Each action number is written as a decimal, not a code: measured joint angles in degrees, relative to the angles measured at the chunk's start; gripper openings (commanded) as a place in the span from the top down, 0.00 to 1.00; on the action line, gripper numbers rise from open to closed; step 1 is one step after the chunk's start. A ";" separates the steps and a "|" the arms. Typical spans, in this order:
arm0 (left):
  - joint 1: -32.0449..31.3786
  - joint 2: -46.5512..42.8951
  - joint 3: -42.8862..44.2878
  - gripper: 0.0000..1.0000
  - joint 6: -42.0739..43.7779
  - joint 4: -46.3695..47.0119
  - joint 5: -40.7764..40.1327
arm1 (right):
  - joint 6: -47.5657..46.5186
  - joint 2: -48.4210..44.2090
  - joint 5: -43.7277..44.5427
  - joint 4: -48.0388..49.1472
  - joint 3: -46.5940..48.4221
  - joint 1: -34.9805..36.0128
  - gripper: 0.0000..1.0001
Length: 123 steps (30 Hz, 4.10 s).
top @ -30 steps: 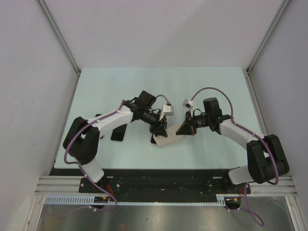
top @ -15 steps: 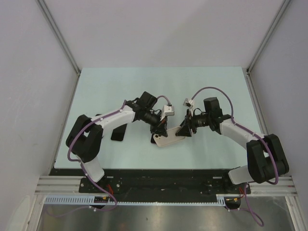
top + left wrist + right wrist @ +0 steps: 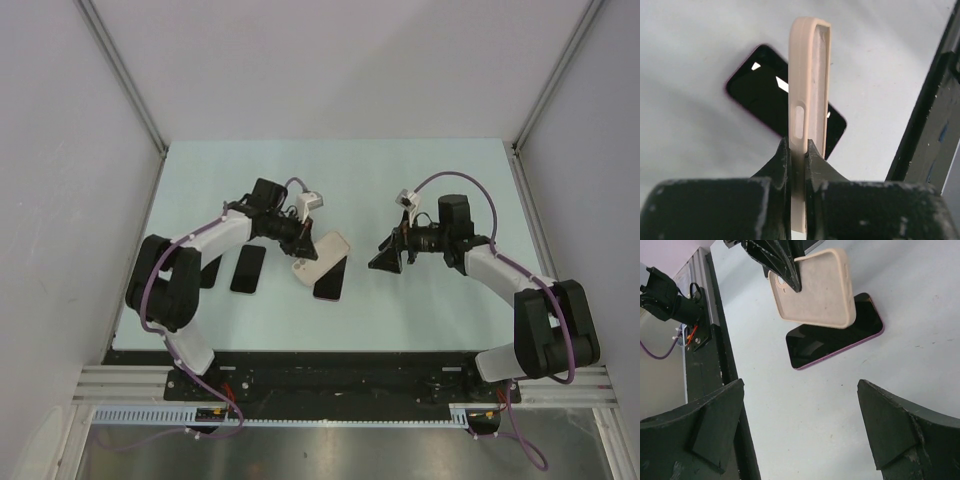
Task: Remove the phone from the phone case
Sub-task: Place the phone case at the center of the board, then reset both arms
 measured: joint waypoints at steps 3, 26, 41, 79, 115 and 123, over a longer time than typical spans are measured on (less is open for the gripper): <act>2.93 -0.33 -2.36 1.00 -4.74 1.77 -1.99 | 0.76 0.00 1.05 0.68 0.00 0.00 0.00; 11.96 -4.55 -15.52 0.84 -26.47 8.04 -14.47 | 1.97 0.85 3.32 1.79 0.00 -0.90 0.00; 12.31 -4.96 -17.88 0.52 -32.02 9.79 -18.01 | 0.24 0.85 3.87 1.68 0.00 -0.39 0.00; 10.71 -15.43 -12.96 0.00 -28.04 7.34 -17.70 | -1.16 0.50 5.27 1.57 0.00 -0.92 0.00; 75.36 -45.64 -26.93 0.00 -12.26 11.47 -4.15 | -9.01 -50.45 57.02 -20.39 -3.04 -13.22 0.00; 77.92 -50.80 -36.35 0.00 -11.89 17.57 -6.49 | -8.98 -56.48 65.61 -19.91 -8.26 -13.22 0.00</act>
